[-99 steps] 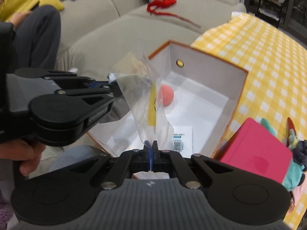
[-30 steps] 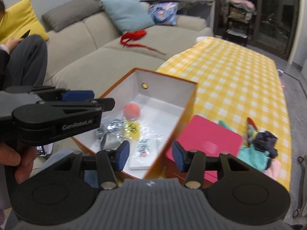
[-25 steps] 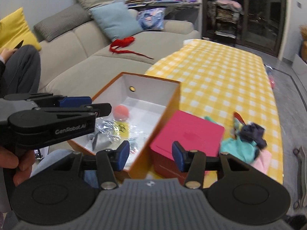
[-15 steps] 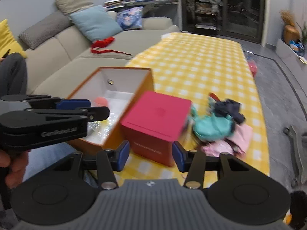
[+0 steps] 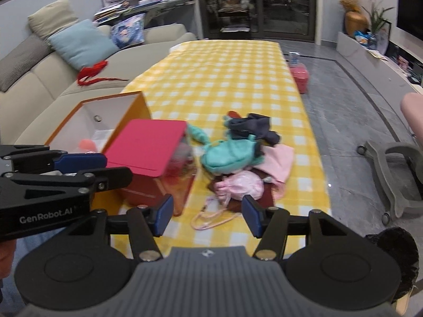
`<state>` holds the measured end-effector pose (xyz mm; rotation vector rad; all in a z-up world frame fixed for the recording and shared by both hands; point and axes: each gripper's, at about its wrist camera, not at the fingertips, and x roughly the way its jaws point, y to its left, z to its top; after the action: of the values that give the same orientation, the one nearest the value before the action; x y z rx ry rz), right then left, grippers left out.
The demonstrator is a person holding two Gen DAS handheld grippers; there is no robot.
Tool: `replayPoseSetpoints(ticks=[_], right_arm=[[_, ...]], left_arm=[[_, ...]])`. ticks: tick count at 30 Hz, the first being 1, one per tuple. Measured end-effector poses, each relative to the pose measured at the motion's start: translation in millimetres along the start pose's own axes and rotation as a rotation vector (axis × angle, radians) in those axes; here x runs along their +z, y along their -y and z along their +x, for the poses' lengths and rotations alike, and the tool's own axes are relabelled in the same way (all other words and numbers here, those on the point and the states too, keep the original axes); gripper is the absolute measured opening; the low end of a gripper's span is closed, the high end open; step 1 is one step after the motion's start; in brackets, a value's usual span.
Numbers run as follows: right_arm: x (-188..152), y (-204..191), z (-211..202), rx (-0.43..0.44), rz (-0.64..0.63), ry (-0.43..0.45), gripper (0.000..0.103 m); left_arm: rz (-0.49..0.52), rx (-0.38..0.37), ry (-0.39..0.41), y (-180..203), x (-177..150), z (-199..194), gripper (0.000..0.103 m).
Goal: Organize soft objects
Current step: 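Withdraw both tools from the box back toward the remaining pile, then move left tool to the pink satin pouch while right tool reaches the teal plush backpack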
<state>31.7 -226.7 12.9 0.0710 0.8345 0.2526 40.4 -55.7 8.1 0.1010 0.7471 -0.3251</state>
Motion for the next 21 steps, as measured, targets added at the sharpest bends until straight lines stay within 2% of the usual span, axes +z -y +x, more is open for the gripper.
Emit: replayPoseSetpoints(ticks=[12,21], right_arm=[[-4,47,18,-0.108,0.049,-0.011,0.057],[-2,68,35,-0.118,0.035,-0.037,0.057]], left_arm=[[0.133,-0.065,-0.054,37,9,41,0.048],[0.193,-0.075,-0.084,52,17,68,0.048]])
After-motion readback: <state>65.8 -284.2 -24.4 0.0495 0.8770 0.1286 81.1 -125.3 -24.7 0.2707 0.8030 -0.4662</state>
